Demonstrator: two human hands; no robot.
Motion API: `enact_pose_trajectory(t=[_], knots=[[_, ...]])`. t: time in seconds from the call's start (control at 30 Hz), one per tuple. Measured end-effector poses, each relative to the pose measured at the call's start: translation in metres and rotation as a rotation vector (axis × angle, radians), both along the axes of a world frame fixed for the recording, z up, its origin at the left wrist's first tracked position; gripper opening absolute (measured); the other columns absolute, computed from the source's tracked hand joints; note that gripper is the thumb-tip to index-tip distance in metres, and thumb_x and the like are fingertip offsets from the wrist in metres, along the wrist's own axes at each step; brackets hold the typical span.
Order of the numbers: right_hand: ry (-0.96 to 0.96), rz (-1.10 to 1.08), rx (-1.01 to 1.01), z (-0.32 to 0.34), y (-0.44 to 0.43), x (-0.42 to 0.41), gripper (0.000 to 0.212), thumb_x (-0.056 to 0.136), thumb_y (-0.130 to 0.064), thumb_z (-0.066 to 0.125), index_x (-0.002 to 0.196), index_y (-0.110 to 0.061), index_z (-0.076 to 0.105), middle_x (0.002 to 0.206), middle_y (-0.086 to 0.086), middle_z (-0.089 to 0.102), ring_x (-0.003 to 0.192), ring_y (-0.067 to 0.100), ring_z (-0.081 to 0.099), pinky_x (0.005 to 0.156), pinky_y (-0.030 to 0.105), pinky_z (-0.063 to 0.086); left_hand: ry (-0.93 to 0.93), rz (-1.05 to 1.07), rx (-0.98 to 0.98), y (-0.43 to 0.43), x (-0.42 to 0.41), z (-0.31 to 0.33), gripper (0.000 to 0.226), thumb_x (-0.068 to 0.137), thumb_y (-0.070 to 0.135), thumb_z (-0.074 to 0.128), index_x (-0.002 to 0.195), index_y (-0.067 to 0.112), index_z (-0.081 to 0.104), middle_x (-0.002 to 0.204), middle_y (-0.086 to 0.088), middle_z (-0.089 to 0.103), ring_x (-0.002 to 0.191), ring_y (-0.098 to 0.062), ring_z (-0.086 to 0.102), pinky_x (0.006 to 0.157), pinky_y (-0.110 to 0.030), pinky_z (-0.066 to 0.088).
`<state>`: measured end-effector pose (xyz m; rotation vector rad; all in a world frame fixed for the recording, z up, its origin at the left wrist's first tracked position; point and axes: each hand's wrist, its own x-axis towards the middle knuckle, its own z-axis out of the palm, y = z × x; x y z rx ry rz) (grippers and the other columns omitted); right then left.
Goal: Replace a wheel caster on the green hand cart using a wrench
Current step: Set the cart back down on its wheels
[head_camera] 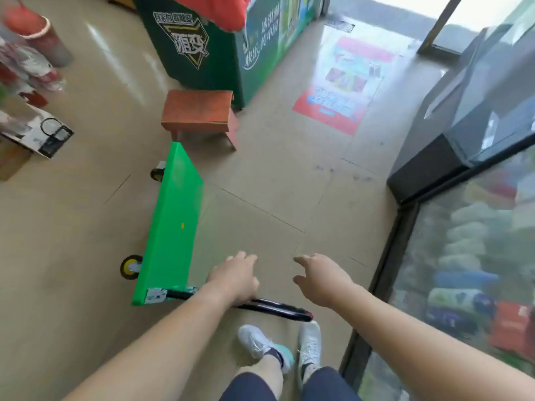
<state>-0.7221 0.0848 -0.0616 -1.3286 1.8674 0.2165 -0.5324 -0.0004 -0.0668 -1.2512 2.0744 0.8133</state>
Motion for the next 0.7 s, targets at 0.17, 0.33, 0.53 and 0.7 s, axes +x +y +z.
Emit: enact_pose_trajectory(t=[0.17, 0.33, 0.53, 0.7], knots=[[-0.049, -0.044, 0.082, -0.061, 0.042, -0.006, 0.055, 0.099, -0.037, 0.051, 0.152, -0.028, 0.038, 0.146, 0.006, 0.048, 0.134, 0.029, 0.048, 0.104, 0.039, 0.045, -0.046, -0.047, 0.044, 0.033, -0.009, -0.051, 0.054, 0.099, 0.029, 0.045, 0.152, 0.024, 0.040, 0.151, -0.005, 0.043, 0.139, -0.031, 0.043, 0.111, -0.048, 0.042], [-0.092, -0.152, 0.152, -0.144, 0.072, 0.002, 0.049, 0.095, -0.038, 0.055, 0.143, -0.029, 0.049, 0.138, 0.004, 0.056, 0.126, 0.029, 0.053, 0.101, 0.039, 0.048, -0.054, -0.174, 0.109, 0.053, -0.016, -0.139, 0.041, 0.099, 0.030, 0.047, 0.139, 0.022, 0.048, 0.138, -0.007, 0.051, 0.129, -0.032, 0.049, 0.104, -0.048, 0.047], [-0.173, -0.224, 0.153, -0.278, 0.106, 0.007, 0.058, 0.083, -0.033, 0.076, 0.137, -0.031, 0.058, 0.129, 0.000, 0.066, 0.121, 0.024, 0.060, 0.097, 0.031, 0.048, -0.038, -0.280, 0.189, 0.072, -0.025, -0.271, 0.038, 0.099, 0.033, 0.054, 0.134, 0.020, 0.050, 0.136, -0.009, 0.052, 0.129, -0.035, 0.049, 0.106, -0.051, 0.045], [-0.182, -0.201, 0.143, -0.377, 0.131, 0.008, 0.074, 0.078, -0.038, 0.083, 0.143, -0.025, 0.053, 0.144, -0.003, 0.056, 0.134, 0.020, 0.050, 0.109, 0.038, 0.041, -0.073, -0.366, 0.197, 0.094, -0.021, -0.359, 0.044, 0.100, 0.041, 0.057, 0.138, 0.020, 0.049, 0.138, -0.007, 0.052, 0.133, -0.032, 0.047, 0.107, -0.057, 0.041]])
